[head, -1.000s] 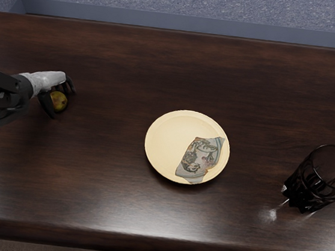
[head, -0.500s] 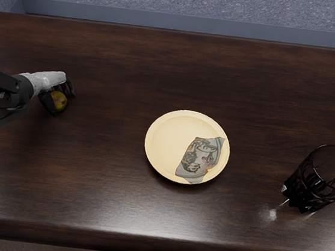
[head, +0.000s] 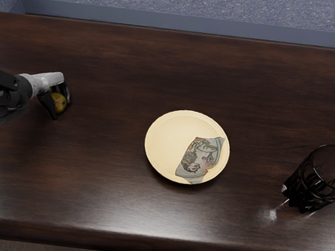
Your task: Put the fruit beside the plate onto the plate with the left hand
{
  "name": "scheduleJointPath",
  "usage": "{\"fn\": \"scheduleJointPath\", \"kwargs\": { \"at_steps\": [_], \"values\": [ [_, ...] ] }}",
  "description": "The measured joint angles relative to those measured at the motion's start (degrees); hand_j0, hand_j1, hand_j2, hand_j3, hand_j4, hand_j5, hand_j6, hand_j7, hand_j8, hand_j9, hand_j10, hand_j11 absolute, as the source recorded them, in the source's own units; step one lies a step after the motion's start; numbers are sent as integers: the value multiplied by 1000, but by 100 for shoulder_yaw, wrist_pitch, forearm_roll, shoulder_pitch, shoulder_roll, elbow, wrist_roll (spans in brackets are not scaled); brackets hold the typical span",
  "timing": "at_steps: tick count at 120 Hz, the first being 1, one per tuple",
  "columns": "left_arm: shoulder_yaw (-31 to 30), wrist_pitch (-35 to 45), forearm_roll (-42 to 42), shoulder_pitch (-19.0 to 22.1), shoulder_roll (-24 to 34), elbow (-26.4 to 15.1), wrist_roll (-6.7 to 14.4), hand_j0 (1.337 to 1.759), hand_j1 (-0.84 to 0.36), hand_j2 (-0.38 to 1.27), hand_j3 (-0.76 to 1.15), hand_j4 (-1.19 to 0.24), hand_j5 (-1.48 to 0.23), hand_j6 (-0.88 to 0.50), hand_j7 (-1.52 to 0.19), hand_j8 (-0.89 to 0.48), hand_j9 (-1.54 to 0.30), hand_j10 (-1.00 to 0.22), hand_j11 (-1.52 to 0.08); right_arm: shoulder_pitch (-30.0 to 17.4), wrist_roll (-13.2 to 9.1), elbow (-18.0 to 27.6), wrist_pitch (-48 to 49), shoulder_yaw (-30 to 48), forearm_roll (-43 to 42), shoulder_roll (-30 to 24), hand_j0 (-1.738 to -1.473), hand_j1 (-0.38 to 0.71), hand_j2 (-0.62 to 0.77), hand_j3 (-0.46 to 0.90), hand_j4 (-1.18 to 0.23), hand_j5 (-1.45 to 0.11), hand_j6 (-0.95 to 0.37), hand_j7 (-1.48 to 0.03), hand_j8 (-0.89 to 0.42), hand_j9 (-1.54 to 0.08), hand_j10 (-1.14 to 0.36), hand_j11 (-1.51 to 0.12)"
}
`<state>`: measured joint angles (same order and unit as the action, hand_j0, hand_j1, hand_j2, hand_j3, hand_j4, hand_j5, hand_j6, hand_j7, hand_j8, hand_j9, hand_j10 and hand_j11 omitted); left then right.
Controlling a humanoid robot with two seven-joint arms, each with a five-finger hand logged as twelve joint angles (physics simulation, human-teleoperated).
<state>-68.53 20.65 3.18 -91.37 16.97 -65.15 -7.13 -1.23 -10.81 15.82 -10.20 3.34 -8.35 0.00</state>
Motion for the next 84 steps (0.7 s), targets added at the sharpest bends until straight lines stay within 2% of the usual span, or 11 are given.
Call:
{"fn": "scheduleJointPath", "kwargs": {
  "at_steps": [3,12,17,20,23,33,55,59,65,74,84],
  "values": [
    [5,3,-11,4,-8,-2,5,1653,-302,372,26,-768,-959,-433,-975,-431,-999,-510,-1027,0,0,0,-1,0,0,0,-1658,-349,0,0,0,0,0,0,0,0,0,0],
    [23,7,-27,14,-9,-5,9,1663,-309,385,6,-762,-966,-420,-987,-400,-1018,-472,-1058,0,0,0,0,0,0,0,-1658,-349,0,0,0,0,0,0,0,0,0,0],
    [27,0,-35,14,-9,-8,12,1660,-301,306,134,-750,-984,-403,-1004,-381,-1030,-449,-1070,0,0,0,0,0,0,0,-1658,-349,0,0,0,0,0,0,0,0,0,0],
    [29,-3,-36,14,-2,-11,10,1657,-306,343,71,-743,-991,-395,-1011,-378,-1033,-447,-1072,0,0,0,0,0,0,0,-1658,-349,0,0,0,0,0,0,0,0,0,0],
    [31,-5,-36,14,-1,-12,9,1658,-296,296,122,-740,-998,-386,-1017,-381,-1037,-453,-1078,0,0,0,0,0,0,0,-1658,-349,0,0,0,0,0,0,0,0,0,0],
    [37,-34,-72,-45,71,-35,-7,1656,-291,423,48,-734,-1043,-407,-1060,-366,-1056,-459,-1087,0,0,0,0,0,-1,0,-1658,-349,0,0,0,0,0,0,0,0,0,0],
    [234,-80,-390,-409,309,-258,-18,1655,-275,404,20,-736,-1098,-406,-1093,-386,-1088,-494,-1104,0,0,0,0,0,-1,0,-1658,-349,0,0,0,0,0,0,0,0,0,0],
    [314,-192,-423,-541,388,-278,-18,1655,-281,440,17,-728,-1114,-390,-1103,-371,-1089,-504,-1103,0,0,0,0,0,-1,0,-1658,-349,0,0,0,0,0,0,0,0,0,0],
    [486,-520,-455,-782,589,-304,-17,1654,-270,355,13,-725,-1131,-389,-1118,-366,-1091,-503,-1104,0,0,0,0,0,-1,0,-1658,-349,0,0,0,0,0,0,0,0,0,0],
    [792,-1135,-478,-1151,731,-437,-14,1654,-284,406,9,-733,-1131,-387,-1133,-363,-1095,-502,-1105,0,0,0,0,0,-1,0,-1658,-349,0,0,0,0,0,0,0,0,0,0],
    [1310,-1733,-481,-1234,746,-772,-14,1654,-301,443,6,-721,-1154,-362,-1157,-338,-1093,-504,-1103,0,0,0,0,0,-1,0,-1658,-349,0,0,0,0,0,0,0,0,0,0]
  ]
}}
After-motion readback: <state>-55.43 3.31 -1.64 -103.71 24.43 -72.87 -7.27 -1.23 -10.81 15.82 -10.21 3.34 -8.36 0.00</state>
